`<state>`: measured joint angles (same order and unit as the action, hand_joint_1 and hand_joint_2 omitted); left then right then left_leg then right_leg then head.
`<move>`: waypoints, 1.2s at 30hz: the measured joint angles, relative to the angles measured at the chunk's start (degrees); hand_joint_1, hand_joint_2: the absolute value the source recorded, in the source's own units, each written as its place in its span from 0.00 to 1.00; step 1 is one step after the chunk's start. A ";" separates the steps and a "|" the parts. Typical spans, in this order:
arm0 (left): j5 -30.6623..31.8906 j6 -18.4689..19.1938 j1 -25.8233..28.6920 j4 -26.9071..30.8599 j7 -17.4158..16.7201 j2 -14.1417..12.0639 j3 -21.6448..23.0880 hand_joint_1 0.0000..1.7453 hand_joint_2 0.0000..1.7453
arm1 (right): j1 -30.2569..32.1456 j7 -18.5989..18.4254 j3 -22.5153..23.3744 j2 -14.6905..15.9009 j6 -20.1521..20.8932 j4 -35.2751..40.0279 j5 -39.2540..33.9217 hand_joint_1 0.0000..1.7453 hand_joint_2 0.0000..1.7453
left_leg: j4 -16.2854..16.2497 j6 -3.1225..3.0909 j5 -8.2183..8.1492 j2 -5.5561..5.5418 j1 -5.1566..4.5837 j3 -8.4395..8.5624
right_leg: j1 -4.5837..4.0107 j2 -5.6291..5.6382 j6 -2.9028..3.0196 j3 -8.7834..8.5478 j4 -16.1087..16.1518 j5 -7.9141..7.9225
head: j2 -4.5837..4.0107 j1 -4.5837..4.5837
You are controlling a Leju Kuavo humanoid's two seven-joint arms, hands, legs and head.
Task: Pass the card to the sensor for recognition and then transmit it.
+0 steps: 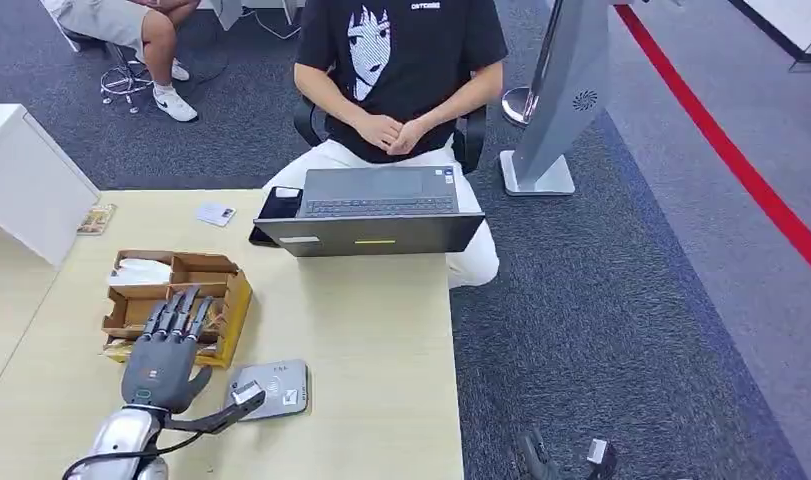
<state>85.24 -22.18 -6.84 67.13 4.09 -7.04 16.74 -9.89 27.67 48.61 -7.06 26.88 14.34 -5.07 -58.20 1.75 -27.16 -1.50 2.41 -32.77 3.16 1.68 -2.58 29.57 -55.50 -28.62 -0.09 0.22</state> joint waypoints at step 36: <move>-3.23 -0.48 2.04 2.84 3.54 0.00 -4.72 0.99 1.00 | 0.65 0.46 0.17 0.24 0.11 0.02 -0.15 0.00 1.00 | 0.01 0.00 0.00 0.00 0.00 0.00 | 0.00 0.00 0.00 0.00 0.00 -0.01 | 0.00 0.00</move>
<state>82.01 -22.67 -4.80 69.96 7.63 -7.04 12.02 -9.25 28.13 48.78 -6.82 26.99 14.36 -5.22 -58.19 1.75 -27.16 -1.50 2.41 -32.77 3.15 1.68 -2.58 29.58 -55.50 -28.62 -0.09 0.22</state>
